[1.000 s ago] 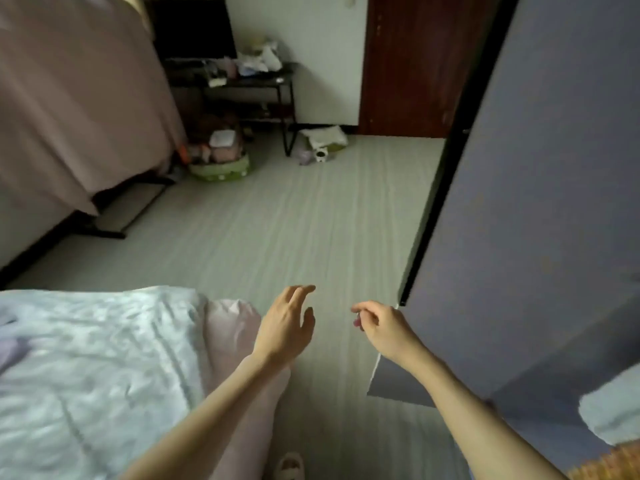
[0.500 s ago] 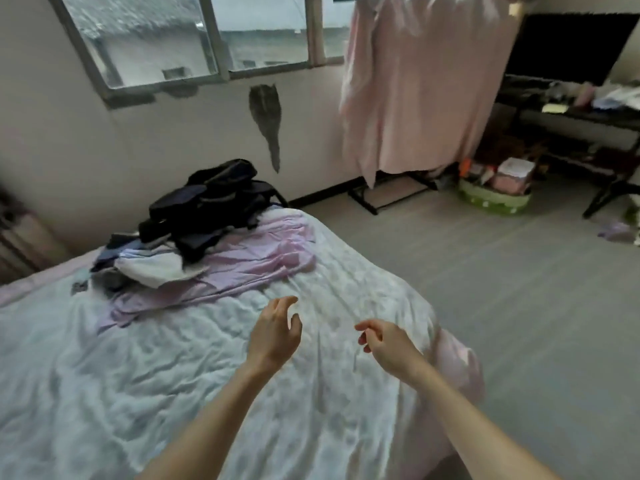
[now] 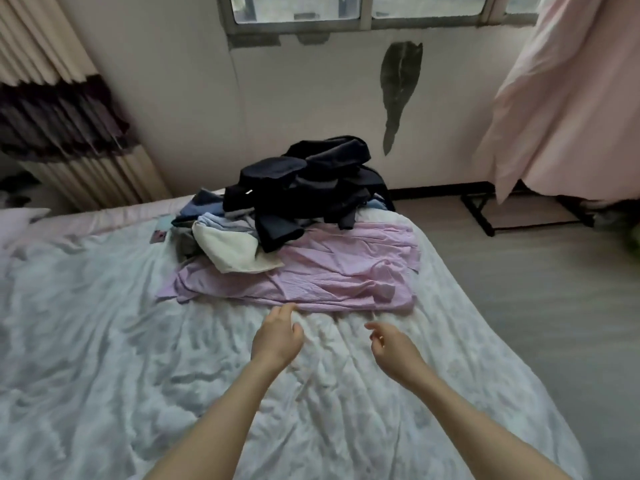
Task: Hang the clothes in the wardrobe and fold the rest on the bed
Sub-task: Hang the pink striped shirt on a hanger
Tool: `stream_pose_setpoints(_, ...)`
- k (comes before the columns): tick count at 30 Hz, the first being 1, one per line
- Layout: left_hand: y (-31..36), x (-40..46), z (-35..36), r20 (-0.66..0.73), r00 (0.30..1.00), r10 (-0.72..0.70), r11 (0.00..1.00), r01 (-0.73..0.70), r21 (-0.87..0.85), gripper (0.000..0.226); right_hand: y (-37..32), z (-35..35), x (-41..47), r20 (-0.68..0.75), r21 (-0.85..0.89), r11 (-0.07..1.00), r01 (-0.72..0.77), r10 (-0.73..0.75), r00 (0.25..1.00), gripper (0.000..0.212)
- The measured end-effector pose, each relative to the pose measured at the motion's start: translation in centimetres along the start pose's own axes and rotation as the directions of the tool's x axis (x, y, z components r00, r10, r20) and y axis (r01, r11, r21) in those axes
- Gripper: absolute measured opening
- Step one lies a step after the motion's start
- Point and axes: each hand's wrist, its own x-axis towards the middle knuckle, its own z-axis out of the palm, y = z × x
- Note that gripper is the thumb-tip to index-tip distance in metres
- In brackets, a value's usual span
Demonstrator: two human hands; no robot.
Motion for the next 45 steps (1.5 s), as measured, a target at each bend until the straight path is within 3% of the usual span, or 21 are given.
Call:
stream_pose_setpoints(4,-3.5,6.7,4.3,0.051,0.994,-0.101,0.992,0.097,0.076,0.053,2.9,3.3,9.6,0.038,-0.272,0.958,0.092,-0.085,0.996,0.046)
stream_pose_setpoints(8,-9.1,12.0,10.3,0.129,0.971,-0.2,0.963,0.171,0.207,0.064,6.4,7.7,18.0,0.072,-0.603,0.782,0.16,-0.146,0.987,0.065)
stream_pose_setpoints(10,-12.1,13.4,13.3,0.197,0.948,-0.249,0.945,0.193,0.265,0.069,7.9,10.2,21.3,0.122,-0.688,0.701,0.188,-0.144,0.982,0.077)
stream_pose_setpoints(16,-17.7,15.4,17.7,0.333,0.89,-0.31,0.918,0.191,0.347,0.079,8.3,15.0,27.4,0.085,-0.765,0.626,0.15,-0.132,0.988,0.089)
stream_pose_setpoints(19,-18.6,16.0,17.7,0.385,0.877,-0.288,0.935,0.171,0.31,0.08,7.5,14.9,28.9,0.026,-0.757,0.644,0.114,-0.145,0.989,0.074)
stream_pose_setpoints(23,-18.5,16.2,16.0,0.418,0.875,-0.246,0.959,0.156,0.239,0.073,5.7,12.7,29.1,0.012,-0.688,0.699,0.195,-0.258,0.966,0.05)
stream_pose_setpoints(25,-18.0,15.4,14.9,0.343,0.916,-0.209,0.976,0.174,0.13,0.065,4.6,11.9,27.7,0.027,-0.661,0.719,0.214,-0.262,0.965,0.046)
stream_pose_setpoints(28,-16.4,12.3,12.9,0.036,0.967,-0.251,0.964,0.253,-0.078,0.05,3.8,12.7,22.8,0.115,-0.612,0.741,0.275,-0.26,0.959,0.042)
stream_pose_setpoints(30,-15.5,9.5,11.6,-0.187,0.964,-0.188,0.982,0.189,-0.011,0.049,3.5,13.9,18.6,0.174,-0.562,0.768,0.307,-0.253,0.952,0.037)
stream_pose_setpoints(32,-15.1,7.1,10.7,-0.29,0.956,-0.034,0.992,0.067,0.105,0.063,3.1,14.8,14.8,0.245,-0.484,0.816,0.316,-0.221,0.944,0.042)
stream_pose_setpoints(34,-14.7,4.9,9.5,-0.181,0.982,0.049,0.982,-0.015,0.189,0.086,2.9,14.7,10.9,0.339,-0.398,0.861,0.318,-0.184,0.923,0.042)
stream_pose_setpoints(37,-13.9,1.8,8.5,0.175,0.983,0.056,0.893,-0.127,0.431,0.097,3.4,13.5,4.2,0.519,-0.239,0.934,0.264,-0.107,0.848,0.027)
stream_pose_setpoints(39,-13.2,0.3,8.8,0.359,0.933,0.034,0.83,-0.227,0.51,0.083,4.6,12.6,0.6,0.599,-0.127,0.98,0.151,-0.045,0.799,0.014)
stream_pose_setpoints(41,-12.1,-1.9,9.4,0.531,0.847,-0.016,0.837,-0.279,0.47,0.049,5.7,10.9,-2.6,0.638,-0.138,0.989,0.048,0.052,0.769,0.017)
stream_pose_setpoints(43,-11.1,-4.5,10.3,0.596,0.802,-0.038,0.887,-0.247,0.389,0.031,6.9,9.4,-4.5,0.681,-0.247,0.967,0.06,0.129,0.721,0.024)
stream_pose_setpoints(45,-10.1,-6.5,10.6,0.59,0.807,0.009,0.927,-0.228,0.297,0.026,7.6,8.2,-5.5,0.701,-0.338,0.934,0.115,0.168,0.693,0.033)
